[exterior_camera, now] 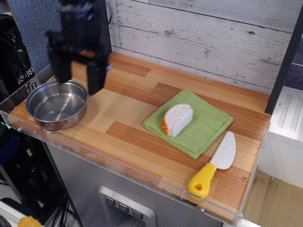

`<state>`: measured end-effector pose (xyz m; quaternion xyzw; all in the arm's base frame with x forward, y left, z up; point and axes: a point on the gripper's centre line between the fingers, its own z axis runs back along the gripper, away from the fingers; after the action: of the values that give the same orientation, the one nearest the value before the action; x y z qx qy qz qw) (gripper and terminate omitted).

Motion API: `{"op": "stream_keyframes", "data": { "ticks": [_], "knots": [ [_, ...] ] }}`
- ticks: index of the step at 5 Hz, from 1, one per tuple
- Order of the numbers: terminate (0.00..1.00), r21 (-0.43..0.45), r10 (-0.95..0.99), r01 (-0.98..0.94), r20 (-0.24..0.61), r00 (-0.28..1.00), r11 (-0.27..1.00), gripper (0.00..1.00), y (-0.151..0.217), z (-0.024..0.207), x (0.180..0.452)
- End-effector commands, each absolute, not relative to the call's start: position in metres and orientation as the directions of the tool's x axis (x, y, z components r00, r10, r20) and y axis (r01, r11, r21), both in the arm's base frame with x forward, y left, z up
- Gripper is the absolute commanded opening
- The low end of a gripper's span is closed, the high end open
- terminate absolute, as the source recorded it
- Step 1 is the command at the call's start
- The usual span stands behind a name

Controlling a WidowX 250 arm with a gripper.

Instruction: Move the mixing bowl next to the green towel.

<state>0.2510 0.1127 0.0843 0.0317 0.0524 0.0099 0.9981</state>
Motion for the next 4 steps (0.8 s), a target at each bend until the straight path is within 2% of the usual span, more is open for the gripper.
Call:
{"op": "stream_keyframes", "data": {
  "ticks": [1,2,4],
  "knots": [
    [0.00,0.119,-0.027,0.033,-0.052,0.998,0.992,1.00,0.117,0.050,0.255],
    [0.00,0.130,-0.043,0.050,-0.054,0.998,0.990,1.00,0.119,0.037,0.259],
    [0.00,0.122,-0.007,0.021,-0.112,0.994,0.992,1.00,0.127,0.014,0.260]
  ]
}}
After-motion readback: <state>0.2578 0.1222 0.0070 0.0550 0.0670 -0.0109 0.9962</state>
